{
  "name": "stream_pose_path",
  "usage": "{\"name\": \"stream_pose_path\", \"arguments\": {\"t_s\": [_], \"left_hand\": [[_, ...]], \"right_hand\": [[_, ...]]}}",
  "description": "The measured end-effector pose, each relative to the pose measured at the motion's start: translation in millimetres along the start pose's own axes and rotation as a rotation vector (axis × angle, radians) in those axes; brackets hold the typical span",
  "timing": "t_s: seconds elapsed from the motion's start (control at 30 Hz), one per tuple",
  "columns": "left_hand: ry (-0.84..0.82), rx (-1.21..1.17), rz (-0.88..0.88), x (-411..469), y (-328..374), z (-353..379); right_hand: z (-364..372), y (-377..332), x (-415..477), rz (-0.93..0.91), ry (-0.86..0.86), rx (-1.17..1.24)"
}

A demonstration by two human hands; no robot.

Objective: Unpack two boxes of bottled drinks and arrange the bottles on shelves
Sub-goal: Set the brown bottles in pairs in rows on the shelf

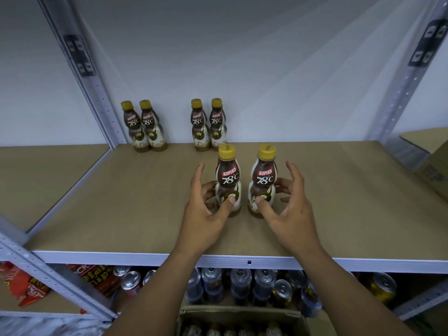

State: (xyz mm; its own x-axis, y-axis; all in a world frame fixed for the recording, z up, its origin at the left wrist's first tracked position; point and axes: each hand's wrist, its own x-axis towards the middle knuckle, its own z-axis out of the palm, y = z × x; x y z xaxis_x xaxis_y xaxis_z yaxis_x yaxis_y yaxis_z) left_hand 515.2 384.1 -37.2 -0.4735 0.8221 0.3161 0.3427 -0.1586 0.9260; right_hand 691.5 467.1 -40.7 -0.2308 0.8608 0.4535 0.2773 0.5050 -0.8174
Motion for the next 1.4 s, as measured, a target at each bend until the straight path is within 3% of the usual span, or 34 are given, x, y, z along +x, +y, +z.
{"name": "stream_pose_path", "arguments": {"t_s": [0.9, 1.3, 1.4], "left_hand": [[-0.012, 0.045, 0.042, 1.1, 11.4, 2.5], [-0.222, 0.276, 0.183, 20.5, 49.5, -17.9], [-0.205, 0.293, 0.186, 20.1, 46.6, -15.9]], "right_hand": [[-2.8, -9.0, 2.3, 0.008, -0.031, 0.030], [-22.6, -31.6, 28.1, -0.139, -0.249, -0.058], [-21.9, -30.1, 29.5, -0.180, -0.262, -0.092]]}}
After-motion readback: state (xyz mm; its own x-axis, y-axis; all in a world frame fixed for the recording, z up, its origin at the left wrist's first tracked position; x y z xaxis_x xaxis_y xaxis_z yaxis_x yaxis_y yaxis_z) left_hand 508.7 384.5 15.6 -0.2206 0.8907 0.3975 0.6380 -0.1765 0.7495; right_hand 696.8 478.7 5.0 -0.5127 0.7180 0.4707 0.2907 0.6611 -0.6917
